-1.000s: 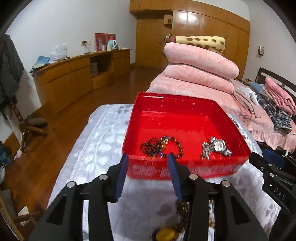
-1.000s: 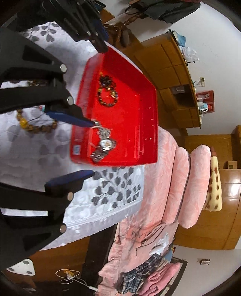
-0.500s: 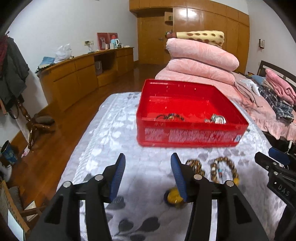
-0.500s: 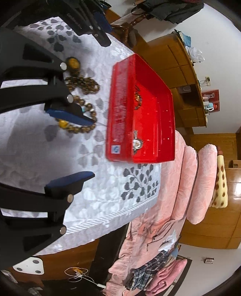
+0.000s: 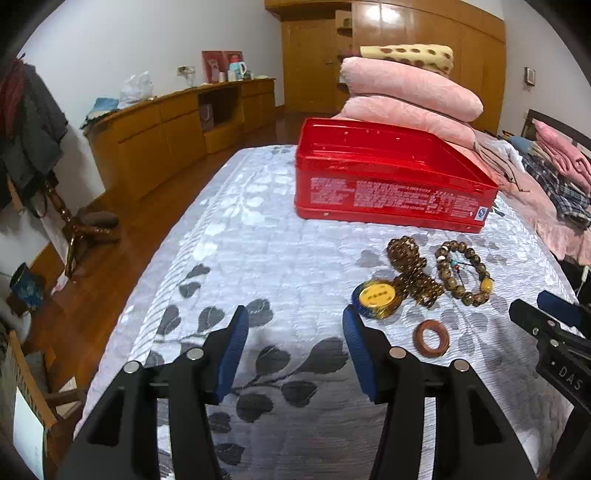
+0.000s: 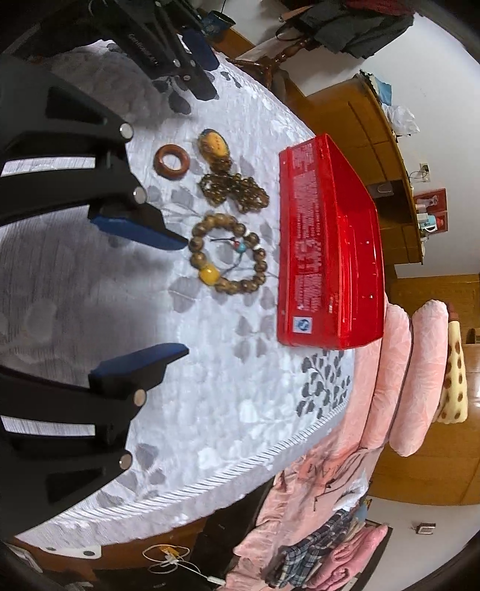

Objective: Organize jewelry
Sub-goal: 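Move both open tools back toward the remaining jewelry beside the box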

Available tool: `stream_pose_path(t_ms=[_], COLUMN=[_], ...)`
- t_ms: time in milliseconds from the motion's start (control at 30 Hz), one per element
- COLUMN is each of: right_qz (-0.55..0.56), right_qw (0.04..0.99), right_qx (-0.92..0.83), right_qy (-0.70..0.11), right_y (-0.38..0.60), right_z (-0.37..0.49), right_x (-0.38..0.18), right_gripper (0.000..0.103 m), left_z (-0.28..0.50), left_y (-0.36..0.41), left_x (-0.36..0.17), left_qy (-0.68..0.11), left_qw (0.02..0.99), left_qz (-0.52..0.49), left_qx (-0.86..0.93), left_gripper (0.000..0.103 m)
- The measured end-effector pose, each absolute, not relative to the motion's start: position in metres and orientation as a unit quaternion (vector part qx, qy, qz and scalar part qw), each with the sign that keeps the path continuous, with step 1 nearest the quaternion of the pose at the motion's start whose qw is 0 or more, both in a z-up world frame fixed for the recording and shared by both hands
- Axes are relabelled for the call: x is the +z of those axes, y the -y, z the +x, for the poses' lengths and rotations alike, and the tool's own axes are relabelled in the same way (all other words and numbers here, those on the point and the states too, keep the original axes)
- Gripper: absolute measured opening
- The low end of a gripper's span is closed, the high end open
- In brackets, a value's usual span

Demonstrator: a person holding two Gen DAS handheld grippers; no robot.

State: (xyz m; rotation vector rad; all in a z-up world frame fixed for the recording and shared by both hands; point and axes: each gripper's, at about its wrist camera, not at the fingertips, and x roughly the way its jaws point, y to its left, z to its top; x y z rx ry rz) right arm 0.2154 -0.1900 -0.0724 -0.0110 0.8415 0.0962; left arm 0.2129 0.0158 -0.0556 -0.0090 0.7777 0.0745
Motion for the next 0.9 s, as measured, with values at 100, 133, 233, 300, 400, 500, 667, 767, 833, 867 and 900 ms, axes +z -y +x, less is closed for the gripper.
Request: stream_pose_path(t_ms=[100, 133, 233, 300, 400, 500, 667, 767, 833, 867, 900], right_qz=[-0.006, -0.006, -0.005, -0.005, 0.000, 0.008, 0.031, 0.036, 0.036, 0.036, 0.036], right_qw=[0.912, 0.911, 0.910, 0.908, 0.907, 0.907, 0.906, 0.905, 0.904, 0.904, 0.903], right_qx=[0.053, 0.055, 0.060, 0.060, 0.063, 0.063, 0.050, 0.050, 0.055, 0.057, 0.059], right_qy=[-0.408, -0.408, -0.411, -0.414, -0.416, -0.416, -0.418, -0.420, -0.422, -0.423, -0.424], right_y=[0.185, 0.183, 0.179, 0.178, 0.177, 0.182, 0.197, 0.199, 0.196, 0.194, 0.193], right_z=[0.216, 0.217, 0.219, 0.221, 0.224, 0.227, 0.235, 0.240, 0.245, 0.248, 0.251], right_x=[-0.074, -0.075, -0.077, -0.079, -0.079, -0.079, -0.078, -0.080, -0.080, -0.080, -0.080], right_gripper=[0.051, 0.051, 0.051, 0.050, 0.049, 0.046, 0.040, 0.040, 0.039, 0.038, 0.037], left_z=[0.213, 0.213, 0.214, 0.215, 0.218, 0.220, 0.223, 0.227, 0.229, 0.230, 0.231], left_y=[-0.019, -0.019, -0.018, -0.018, -0.019, -0.020, -0.023, -0.022, -0.022, -0.022, -0.023], left_x=[-0.058, -0.059, -0.061, -0.062, -0.065, -0.066, -0.066, -0.068, -0.070, -0.070, -0.071], left_qy=[-0.380, -0.381, -0.382, -0.384, -0.388, -0.390, -0.389, -0.393, -0.396, -0.398, -0.398], left_qw=[0.924, 0.924, 0.923, 0.923, 0.921, 0.920, 0.921, 0.919, 0.918, 0.917, 0.917], left_qz=[-0.009, -0.009, -0.006, -0.005, -0.007, -0.011, -0.015, -0.015, -0.016, -0.017, -0.019], left_qx=[0.040, 0.040, 0.039, 0.039, 0.035, 0.032, 0.034, 0.032, 0.031, 0.030, 0.030], left_gripper=[0.054, 0.054, 0.055, 0.055, 0.055, 0.055, 0.055, 0.055, 0.055, 0.055, 0.055])
